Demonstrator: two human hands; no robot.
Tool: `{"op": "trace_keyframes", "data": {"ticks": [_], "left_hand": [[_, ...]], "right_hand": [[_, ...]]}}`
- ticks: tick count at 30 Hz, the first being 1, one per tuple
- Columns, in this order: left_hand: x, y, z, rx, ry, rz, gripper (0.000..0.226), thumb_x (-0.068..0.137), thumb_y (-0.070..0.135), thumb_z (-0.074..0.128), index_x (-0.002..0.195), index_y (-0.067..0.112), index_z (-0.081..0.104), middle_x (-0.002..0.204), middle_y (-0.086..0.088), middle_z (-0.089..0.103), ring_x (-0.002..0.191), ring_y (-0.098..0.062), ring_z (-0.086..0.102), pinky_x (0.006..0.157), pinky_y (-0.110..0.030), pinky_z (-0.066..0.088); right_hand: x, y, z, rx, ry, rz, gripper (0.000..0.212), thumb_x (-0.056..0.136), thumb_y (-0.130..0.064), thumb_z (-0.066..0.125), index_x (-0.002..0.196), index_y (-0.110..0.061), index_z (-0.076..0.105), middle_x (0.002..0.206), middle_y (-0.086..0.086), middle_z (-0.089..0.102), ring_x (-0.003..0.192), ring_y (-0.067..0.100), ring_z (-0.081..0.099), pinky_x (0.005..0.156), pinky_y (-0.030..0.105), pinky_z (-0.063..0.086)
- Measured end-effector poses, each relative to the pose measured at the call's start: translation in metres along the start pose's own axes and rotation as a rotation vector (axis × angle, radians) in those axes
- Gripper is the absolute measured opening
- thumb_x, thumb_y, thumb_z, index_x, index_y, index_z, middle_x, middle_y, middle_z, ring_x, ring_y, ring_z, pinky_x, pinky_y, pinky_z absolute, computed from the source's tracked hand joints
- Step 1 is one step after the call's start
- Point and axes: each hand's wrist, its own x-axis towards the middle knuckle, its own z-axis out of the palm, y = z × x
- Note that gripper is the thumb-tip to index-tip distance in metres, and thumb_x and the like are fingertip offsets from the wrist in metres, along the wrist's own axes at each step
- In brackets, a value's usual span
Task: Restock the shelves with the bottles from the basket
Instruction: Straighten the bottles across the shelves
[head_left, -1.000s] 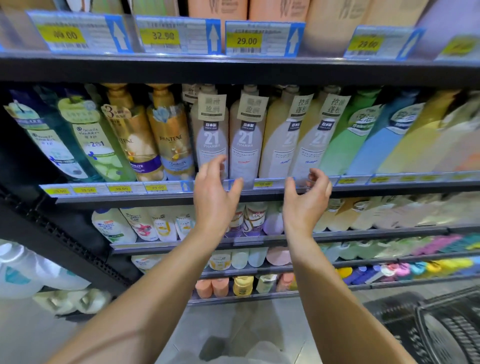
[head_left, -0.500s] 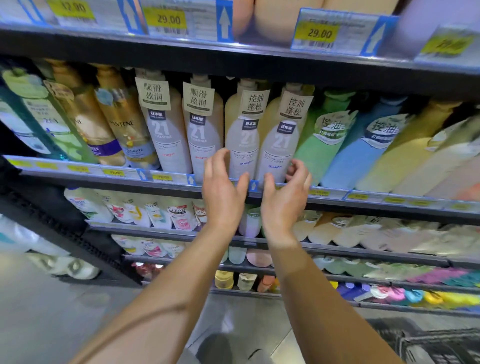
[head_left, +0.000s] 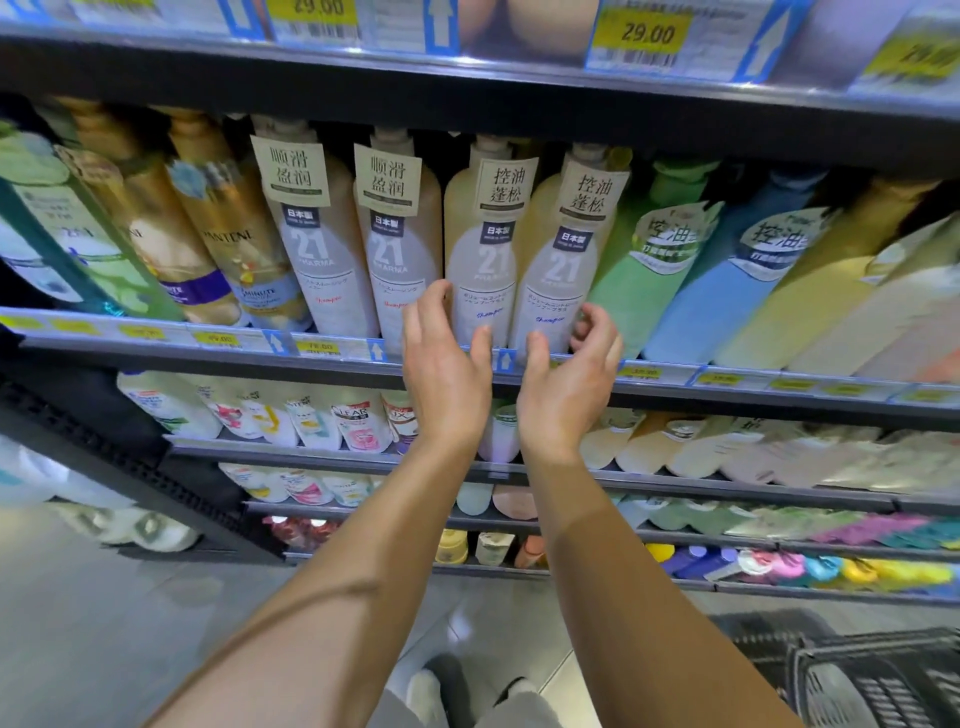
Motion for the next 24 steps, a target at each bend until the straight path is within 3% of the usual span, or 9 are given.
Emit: {"op": "trace_keyframes", "data": {"ticks": [5, 12, 18, 24], "left_hand": [[-0.007, -0.003, -0.007, -0.036, 0.012, 0.047, 0.05, 0.08, 0.013, 0.074, 0.125, 0.01, 0.053, 0.115, -0.002, 0.055, 0.103, -0.021, 0.056, 0.093, -0.033, 0.045], [-0.031, 0.031, 0.021, -0.105, -0.182, 0.132, 0.047, 0.081, 0.02, 0.074, 0.125, 0.019, 0.056, 0.107, 0.011, 0.052, 0.093, 0.002, 0.048, 0.083, -0.004, 0.035], [-0.048, 0.067, 0.066, -0.144, -0.222, 0.113, 0.053, 0.084, 0.019, 0.073, 0.133, 0.018, 0.052, 0.118, 0.003, 0.056, 0.091, 0.0, 0.048, 0.085, -0.015, 0.04], [-0.056, 0.074, 0.089, -0.056, -0.065, 0.05, 0.057, 0.082, 0.016, 0.073, 0.133, 0.015, 0.049, 0.123, -0.005, 0.055, 0.104, -0.024, 0.06, 0.092, -0.043, 0.05]], "right_hand": [[0.006, 0.009, -0.027, 0.035, 0.022, -0.035, 0.046, 0.083, -0.018, 0.073, 0.125, -0.012, 0.055, 0.111, -0.001, 0.055, 0.101, 0.017, 0.057, 0.089, 0.027, 0.045], [0.049, 0.039, -0.089, 0.006, 0.107, 0.079, 0.051, 0.086, -0.019, 0.072, 0.131, -0.014, 0.048, 0.122, -0.001, 0.045, 0.104, 0.018, 0.054, 0.092, 0.03, 0.045], [0.076, 0.058, -0.107, -0.014, 0.059, 0.047, 0.056, 0.086, -0.021, 0.072, 0.135, -0.012, 0.045, 0.126, 0.004, 0.047, 0.108, 0.018, 0.052, 0.082, 0.011, 0.034], [0.08, 0.075, -0.105, -0.093, 0.009, -0.062, 0.055, 0.085, -0.024, 0.074, 0.131, -0.018, 0.044, 0.118, -0.004, 0.048, 0.106, 0.015, 0.054, 0.087, 0.022, 0.04]]}}
